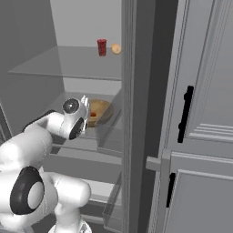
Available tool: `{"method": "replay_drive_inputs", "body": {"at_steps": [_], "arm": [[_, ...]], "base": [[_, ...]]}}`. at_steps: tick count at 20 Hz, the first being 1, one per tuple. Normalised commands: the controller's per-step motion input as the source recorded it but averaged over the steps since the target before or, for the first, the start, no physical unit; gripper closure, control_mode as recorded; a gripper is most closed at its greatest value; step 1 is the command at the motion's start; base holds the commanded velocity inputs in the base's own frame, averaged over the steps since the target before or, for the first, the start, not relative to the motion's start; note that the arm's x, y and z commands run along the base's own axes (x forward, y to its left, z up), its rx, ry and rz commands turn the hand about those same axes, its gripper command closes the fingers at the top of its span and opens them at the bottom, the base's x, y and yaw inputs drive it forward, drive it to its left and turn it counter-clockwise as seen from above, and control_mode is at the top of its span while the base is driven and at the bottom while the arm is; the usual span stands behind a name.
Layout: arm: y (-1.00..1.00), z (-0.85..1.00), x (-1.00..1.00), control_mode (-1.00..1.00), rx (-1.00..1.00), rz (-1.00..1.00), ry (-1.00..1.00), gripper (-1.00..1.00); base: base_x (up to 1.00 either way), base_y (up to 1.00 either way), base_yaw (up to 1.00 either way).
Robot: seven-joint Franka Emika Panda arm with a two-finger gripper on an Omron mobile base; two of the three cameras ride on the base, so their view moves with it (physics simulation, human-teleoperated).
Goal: Pick the chicken drumstick and carrot from their plates and place them in the bowl. Then put the bowl in the fridge.
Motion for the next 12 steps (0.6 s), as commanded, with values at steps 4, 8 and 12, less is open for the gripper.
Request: {"method": "replay_drive_inputs", "body": {"at_steps": [4,8,12], "arm": [[0.01,0.59,-0.54,-1.00,0.00,0.00,-0.05,-1.00],[0.01,0.85,-0.56,-1.00,0.00,0.03,0.02,-1.00],[0.01,0.55,-0.52,-1.00,-0.04,0.11,0.14,-1.00]], "base": [[0.00,0.00,0.00],[0.00,0.00,0.00],[0.00,0.00,0.00]]}}
